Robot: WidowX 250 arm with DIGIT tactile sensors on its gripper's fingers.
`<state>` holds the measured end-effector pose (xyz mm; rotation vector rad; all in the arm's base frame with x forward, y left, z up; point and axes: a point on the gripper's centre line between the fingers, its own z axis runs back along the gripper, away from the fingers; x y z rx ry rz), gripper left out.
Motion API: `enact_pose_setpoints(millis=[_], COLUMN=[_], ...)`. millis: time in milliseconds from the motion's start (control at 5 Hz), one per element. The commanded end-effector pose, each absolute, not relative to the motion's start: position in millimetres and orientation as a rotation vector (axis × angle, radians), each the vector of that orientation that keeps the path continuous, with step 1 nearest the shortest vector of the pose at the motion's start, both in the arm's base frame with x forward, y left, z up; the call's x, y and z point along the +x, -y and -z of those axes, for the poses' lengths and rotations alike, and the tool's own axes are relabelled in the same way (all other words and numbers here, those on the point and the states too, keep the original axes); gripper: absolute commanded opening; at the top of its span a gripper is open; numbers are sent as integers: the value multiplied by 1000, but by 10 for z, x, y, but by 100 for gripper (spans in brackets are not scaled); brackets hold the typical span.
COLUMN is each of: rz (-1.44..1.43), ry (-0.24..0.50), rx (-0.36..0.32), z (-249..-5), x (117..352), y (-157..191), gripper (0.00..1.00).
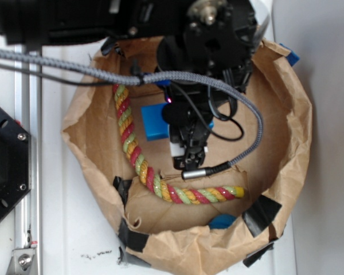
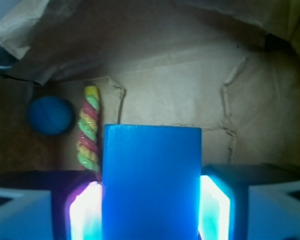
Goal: Grab the blue block.
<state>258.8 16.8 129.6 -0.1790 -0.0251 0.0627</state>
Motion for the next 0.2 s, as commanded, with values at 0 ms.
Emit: enact_pose_setpoints(millis=[0], rz=[-41], ry=[64], rx=[-183], z=[-1474], x=[2598], y=[-16], gripper=[0])
